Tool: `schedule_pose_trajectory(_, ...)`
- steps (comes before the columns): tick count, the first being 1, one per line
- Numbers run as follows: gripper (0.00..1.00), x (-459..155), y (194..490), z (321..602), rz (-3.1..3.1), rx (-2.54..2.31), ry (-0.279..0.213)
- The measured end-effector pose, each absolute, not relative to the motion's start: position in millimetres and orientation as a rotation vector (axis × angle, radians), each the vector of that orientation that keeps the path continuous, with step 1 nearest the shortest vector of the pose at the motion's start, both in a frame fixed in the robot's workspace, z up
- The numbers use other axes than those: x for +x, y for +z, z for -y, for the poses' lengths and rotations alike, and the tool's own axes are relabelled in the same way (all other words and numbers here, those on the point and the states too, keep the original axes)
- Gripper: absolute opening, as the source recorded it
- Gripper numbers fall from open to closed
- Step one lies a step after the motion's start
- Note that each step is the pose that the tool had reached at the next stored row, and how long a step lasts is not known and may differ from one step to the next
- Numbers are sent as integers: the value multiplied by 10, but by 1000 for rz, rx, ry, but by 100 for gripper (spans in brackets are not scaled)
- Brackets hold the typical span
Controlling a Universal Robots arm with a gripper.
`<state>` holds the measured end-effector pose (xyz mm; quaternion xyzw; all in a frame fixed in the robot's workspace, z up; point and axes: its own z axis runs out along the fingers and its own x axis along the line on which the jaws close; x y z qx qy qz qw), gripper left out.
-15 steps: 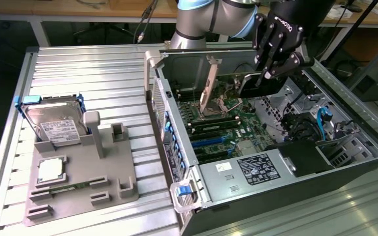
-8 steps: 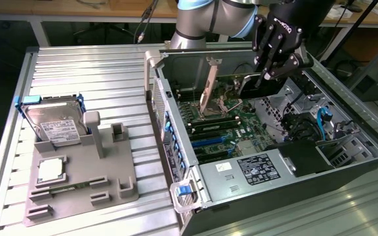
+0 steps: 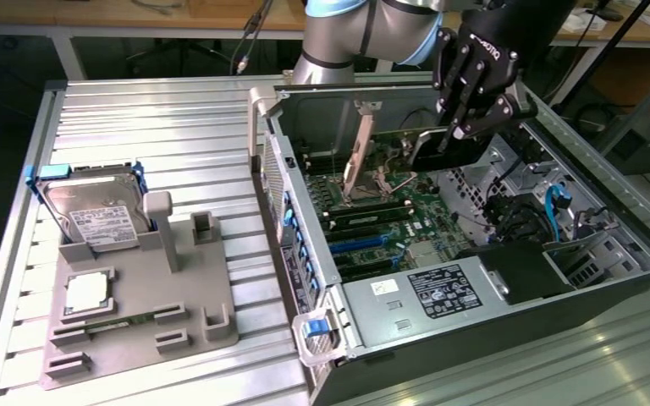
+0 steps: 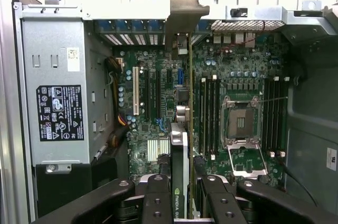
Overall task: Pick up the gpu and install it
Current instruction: 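Insert the gpu into the slot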
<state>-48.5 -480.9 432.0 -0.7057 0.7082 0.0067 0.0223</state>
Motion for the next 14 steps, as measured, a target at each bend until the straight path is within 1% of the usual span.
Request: schedule_pose_trajectory(14, 27, -485, 4247, 4761, -2195, -2174, 30)
